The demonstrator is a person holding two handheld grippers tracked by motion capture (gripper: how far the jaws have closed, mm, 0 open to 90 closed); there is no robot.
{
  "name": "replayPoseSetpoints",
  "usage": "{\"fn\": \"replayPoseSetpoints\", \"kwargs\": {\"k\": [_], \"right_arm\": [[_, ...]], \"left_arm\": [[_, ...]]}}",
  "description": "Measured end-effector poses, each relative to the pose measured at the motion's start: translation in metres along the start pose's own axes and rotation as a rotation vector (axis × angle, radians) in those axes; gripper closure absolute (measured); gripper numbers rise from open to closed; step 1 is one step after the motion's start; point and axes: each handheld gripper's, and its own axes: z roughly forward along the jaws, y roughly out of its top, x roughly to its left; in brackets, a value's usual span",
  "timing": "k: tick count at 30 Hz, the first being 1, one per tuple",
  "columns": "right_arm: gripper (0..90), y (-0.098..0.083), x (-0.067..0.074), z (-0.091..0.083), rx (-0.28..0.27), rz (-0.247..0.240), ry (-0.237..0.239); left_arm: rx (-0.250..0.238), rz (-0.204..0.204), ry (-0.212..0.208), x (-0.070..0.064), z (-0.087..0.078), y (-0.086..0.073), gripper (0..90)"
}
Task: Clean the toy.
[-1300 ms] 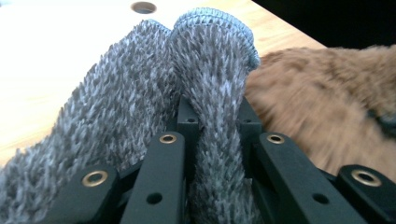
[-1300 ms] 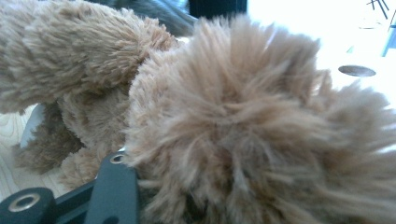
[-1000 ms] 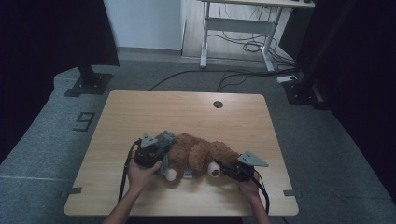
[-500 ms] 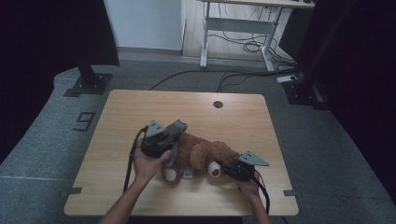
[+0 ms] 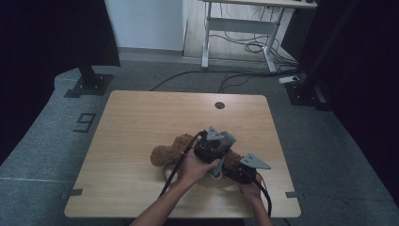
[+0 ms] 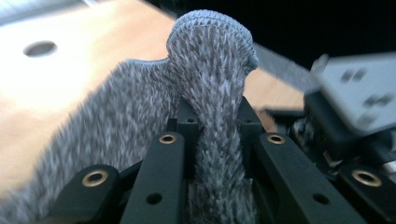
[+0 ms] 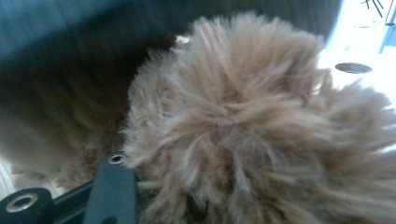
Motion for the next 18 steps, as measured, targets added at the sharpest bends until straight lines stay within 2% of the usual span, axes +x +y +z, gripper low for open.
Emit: {"fn": "replayPoseSetpoints", "kwargs": {"k": [1,2,5,6,11,13,15,16,18], "right_arm": [[46.2,0.000,0.000,0.000,0.000,0.005,0.000],[46.0,0.000,0.000,0.000,0.004,0.003,-0.003],[45.8,-0.002,-0.002,0.000,0.007,0.016,-0.002],[45.8,-0.002,-0.002,0.001,0.005,0.013,-0.002],[45.9,-0.002,-0.001,0.000,0.007,0.016,-0.002],[45.8,-0.002,-0.002,0.000,0.006,0.018,0.000],[45.8,-0.002,-0.002,0.001,0.002,0.016,0.004],[45.8,-0.002,-0.001,0.001,0.001,0.008,0.007],[45.8,-0.002,-0.001,0.001,0.002,0.007,0.009]], "left_arm": [[0.023,0.006,0.005,-0.002,0.010,-0.007,77.6],[0.014,0.003,0.009,-0.002,0.013,-0.010,77.6],[-0.003,-0.025,0.001,0.002,0.013,-0.014,77.7],[-0.002,-0.022,0.007,0.003,0.012,-0.015,77.8],[0.019,0.019,0.095,0.011,0.000,-0.022,77.9],[0.023,-0.004,0.106,0.022,-0.006,-0.029,77.9],[-0.004,-0.059,0.080,0.038,-0.017,-0.038,78.1],[-0.016,-0.071,0.081,0.042,-0.023,-0.040,78.1],[-0.032,-0.076,0.109,0.049,-0.034,-0.042,78.0]]}}
